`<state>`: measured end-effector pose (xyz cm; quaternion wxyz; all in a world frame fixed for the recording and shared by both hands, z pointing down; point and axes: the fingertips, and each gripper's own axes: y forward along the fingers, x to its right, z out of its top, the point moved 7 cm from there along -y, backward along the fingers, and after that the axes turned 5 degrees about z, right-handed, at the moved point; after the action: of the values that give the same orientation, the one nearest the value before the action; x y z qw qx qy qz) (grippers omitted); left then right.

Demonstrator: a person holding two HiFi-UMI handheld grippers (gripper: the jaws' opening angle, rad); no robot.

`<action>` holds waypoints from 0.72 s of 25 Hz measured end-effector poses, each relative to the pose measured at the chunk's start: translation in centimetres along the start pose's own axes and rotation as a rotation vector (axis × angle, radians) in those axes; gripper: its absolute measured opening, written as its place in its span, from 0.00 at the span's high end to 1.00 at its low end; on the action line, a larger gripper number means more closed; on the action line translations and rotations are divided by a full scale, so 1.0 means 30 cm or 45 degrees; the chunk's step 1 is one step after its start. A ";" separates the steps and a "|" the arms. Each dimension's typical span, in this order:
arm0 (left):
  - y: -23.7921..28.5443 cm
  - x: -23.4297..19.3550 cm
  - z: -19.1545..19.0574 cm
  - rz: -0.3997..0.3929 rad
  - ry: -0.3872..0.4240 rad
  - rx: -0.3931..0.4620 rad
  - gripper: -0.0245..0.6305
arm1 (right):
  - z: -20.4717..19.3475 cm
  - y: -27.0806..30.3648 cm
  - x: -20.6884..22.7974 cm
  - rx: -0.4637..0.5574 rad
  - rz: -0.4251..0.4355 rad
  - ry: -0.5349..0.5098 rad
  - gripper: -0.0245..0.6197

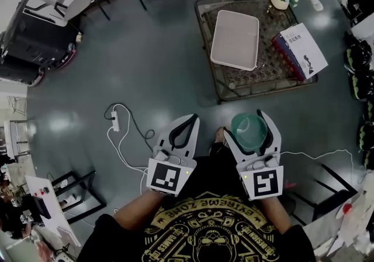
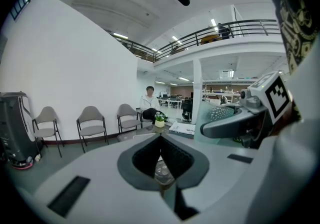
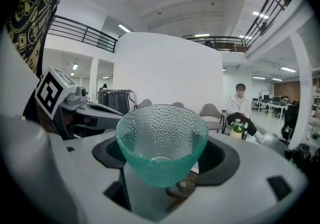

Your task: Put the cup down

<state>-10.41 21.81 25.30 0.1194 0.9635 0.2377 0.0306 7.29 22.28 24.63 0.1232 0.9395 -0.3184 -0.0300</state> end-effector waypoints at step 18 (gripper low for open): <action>0.249 0.081 0.105 0.055 0.054 -0.011 0.98 | 0.025 0.069 0.266 0.041 0.088 -0.038 0.36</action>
<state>-4.52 15.84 24.07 0.1178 0.9670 0.2193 0.0544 12.30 15.70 24.59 0.1042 0.9292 -0.3530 -0.0346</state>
